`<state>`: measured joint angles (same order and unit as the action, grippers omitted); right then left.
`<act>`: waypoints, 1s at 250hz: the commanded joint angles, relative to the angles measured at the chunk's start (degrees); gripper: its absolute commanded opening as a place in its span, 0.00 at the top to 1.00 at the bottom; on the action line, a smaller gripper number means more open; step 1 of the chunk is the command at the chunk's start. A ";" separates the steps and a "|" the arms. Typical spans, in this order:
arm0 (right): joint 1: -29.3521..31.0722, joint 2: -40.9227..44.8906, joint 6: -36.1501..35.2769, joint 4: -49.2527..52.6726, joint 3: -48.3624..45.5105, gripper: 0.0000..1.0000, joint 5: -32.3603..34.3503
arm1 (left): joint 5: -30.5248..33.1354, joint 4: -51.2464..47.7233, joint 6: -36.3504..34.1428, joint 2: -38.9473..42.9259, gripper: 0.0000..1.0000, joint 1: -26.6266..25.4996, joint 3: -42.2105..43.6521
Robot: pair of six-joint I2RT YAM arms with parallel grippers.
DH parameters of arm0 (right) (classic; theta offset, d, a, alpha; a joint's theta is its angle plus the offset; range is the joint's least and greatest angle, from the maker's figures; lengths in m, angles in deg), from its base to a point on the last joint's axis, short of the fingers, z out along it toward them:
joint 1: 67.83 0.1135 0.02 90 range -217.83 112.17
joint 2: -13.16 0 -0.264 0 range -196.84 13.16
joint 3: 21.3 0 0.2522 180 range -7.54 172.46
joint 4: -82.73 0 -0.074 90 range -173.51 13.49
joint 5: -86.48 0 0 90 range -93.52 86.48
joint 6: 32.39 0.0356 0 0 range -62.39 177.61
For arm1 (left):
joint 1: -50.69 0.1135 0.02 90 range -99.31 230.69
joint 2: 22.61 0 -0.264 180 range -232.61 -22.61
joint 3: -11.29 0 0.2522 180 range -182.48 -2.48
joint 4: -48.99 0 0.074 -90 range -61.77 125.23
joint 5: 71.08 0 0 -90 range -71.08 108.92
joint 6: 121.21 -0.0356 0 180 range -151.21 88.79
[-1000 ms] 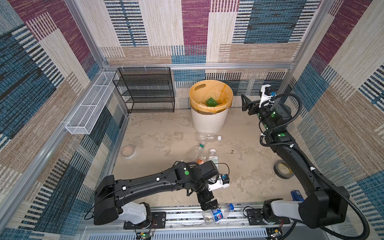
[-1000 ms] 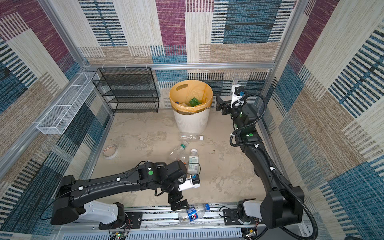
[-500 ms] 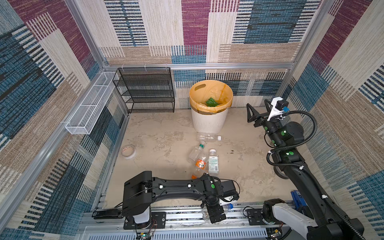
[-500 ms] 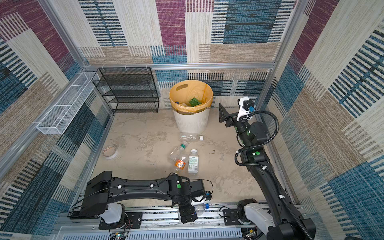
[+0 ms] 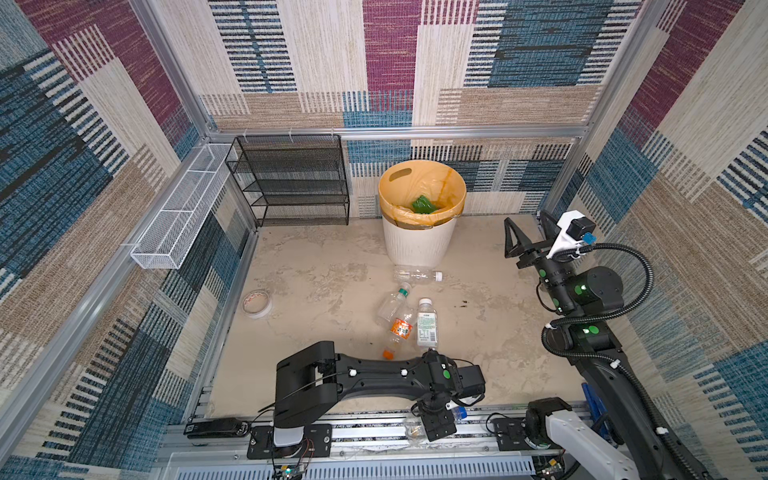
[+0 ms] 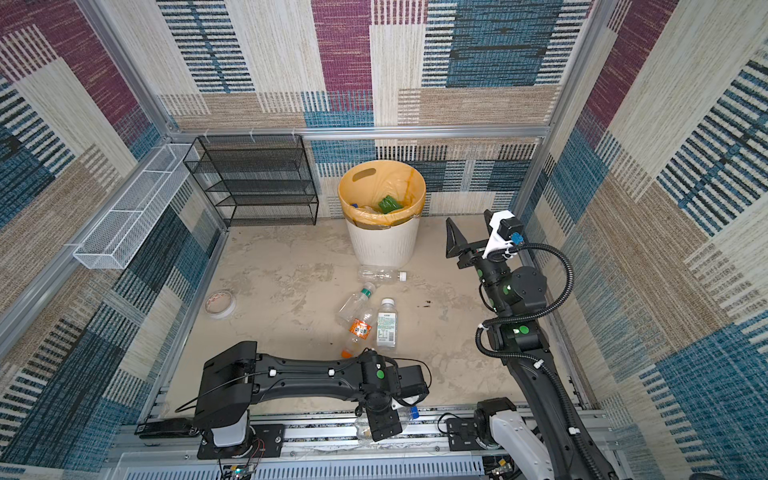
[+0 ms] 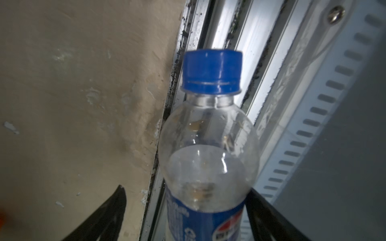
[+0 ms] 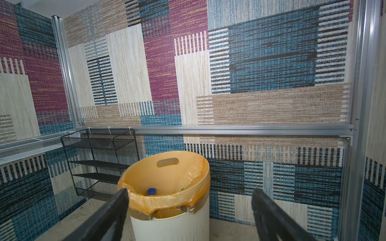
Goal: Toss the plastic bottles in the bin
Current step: 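Grasp the blue Pepsi bottle with the left gripper while the right arm withdraws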
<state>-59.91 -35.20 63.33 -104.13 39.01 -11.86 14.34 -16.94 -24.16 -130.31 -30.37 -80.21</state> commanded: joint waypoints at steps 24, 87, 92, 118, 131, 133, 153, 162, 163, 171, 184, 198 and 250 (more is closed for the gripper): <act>0.07 0.32 0.87 -0.45 -1.36 0.09 0.78 | -2.81 -5.37 -0.53 -3.22 0.13 1.00 -3.72; 0.07 -0.30 -0.13 -0.94 -1.78 0.10 1.92 | -6.98 -7.08 -1.31 -5.65 0.25 3.43 -5.25; 0.07 -0.30 -0.22 -0.96 -1.81 0.10 2.07 | -7.33 -7.12 -1.27 -5.75 0.26 3.66 -5.25; 0.07 -0.60 -0.57 -1.03 -1.96 0.11 2.42 | -7.81 -7.38 -2.06 -6.20 0.30 3.96 -5.68; 0.07 -0.87 -0.70 -1.13 -2.11 0.11 2.54 | -8.12 -7.45 -2.52 -6.37 0.34 4.20 -5.83; 0.07 -0.95 -0.75 -1.14 -2.13 0.11 2.54 | -8.15 -7.50 -2.60 -6.38 0.34 4.28 -5.78; 0.07 -1.60 -0.88 -0.90 -2.09 0.12 2.46 | -8.10 -7.78 -3.60 -6.25 0.39 4.63 -6.07; 0.07 -1.89 -0.95 -0.73 -2.20 0.12 2.44 | -7.62 -7.79 -3.92 -5.97 0.41 4.76 -6.09; 0.07 -1.90 -0.96 -0.69 -2.23 0.12 2.49 | -7.59 -7.78 -3.90 -5.96 0.41 4.81 -6.10; 0.07 -2.04 -0.97 -0.56 -2.51 0.12 2.46 | -7.09 -7.55 -4.12 -5.52 0.42 4.92 -6.02; 0.07 -2.22 -1.06 -0.51 -3.13 0.13 2.90 | -6.49 -6.71 -4.22 -4.66 0.43 5.30 -5.47; 0.07 -2.65 -1.30 -0.08 -3.51 0.13 3.15 | -6.25 -5.98 -4.50 -3.77 0.43 6.08 -4.99; 0.07 -4.92 -1.15 1.30 -4.88 0.13 4.42 | -4.57 -2.15 -5.12 2.39 0.46 10.83 -4.43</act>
<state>-59.91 -39.30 62.43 -102.84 35.05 -8.91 8.18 -21.33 -27.41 -131.20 -21.49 -84.36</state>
